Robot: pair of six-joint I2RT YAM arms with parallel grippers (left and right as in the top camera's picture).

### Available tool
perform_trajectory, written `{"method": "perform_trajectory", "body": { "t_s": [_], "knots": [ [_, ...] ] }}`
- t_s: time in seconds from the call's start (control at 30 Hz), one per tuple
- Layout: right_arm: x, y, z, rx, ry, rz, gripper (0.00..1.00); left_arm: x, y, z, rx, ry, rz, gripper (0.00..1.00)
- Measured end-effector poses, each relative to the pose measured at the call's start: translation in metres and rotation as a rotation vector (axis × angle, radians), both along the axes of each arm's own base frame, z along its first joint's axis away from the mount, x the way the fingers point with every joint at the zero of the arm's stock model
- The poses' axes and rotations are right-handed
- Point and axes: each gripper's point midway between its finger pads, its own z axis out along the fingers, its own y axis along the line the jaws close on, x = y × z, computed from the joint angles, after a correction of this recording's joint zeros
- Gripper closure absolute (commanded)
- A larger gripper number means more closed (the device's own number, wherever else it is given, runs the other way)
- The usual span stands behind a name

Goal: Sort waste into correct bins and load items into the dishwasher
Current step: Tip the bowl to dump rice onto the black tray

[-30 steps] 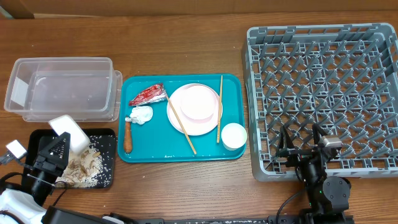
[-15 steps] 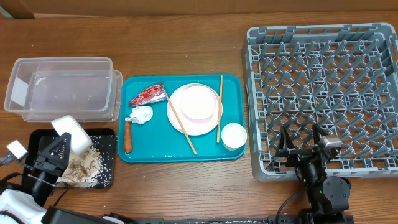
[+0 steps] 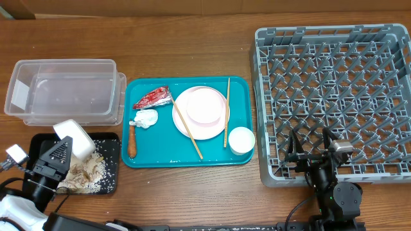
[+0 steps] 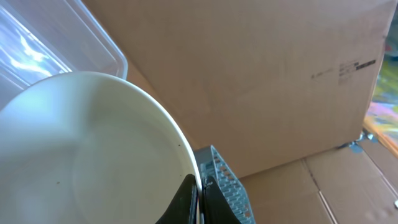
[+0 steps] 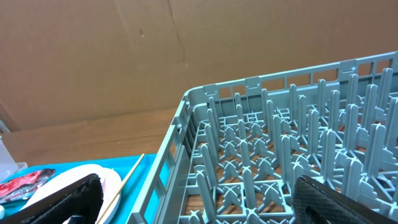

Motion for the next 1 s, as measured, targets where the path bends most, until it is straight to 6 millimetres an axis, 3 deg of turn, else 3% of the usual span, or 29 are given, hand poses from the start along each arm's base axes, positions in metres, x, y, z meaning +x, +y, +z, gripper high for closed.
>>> {"method": "perform_trajectory", "body": {
  "t_s": [0.13,0.5,0.8,1.0],
  "knots": [
    [0.000,0.000,0.000,0.000,-0.001,0.000,0.00,-0.001,-0.004,0.003,-0.106,0.026,0.003,0.96],
    [0.000,0.000,0.000,0.000,0.000,0.000,0.00,0.001,0.001,-0.001,-0.082,0.033,0.002,0.96],
    [0.000,0.000,0.000,0.000,-0.001,0.000,0.00,0.011,-0.004,-0.030,-0.014,0.191,-0.049,0.96],
    [0.000,0.000,0.000,0.000,-0.001,0.000,0.00,0.021,-0.017,-0.062,0.027,0.398,-0.095,0.96]
  ]
}}
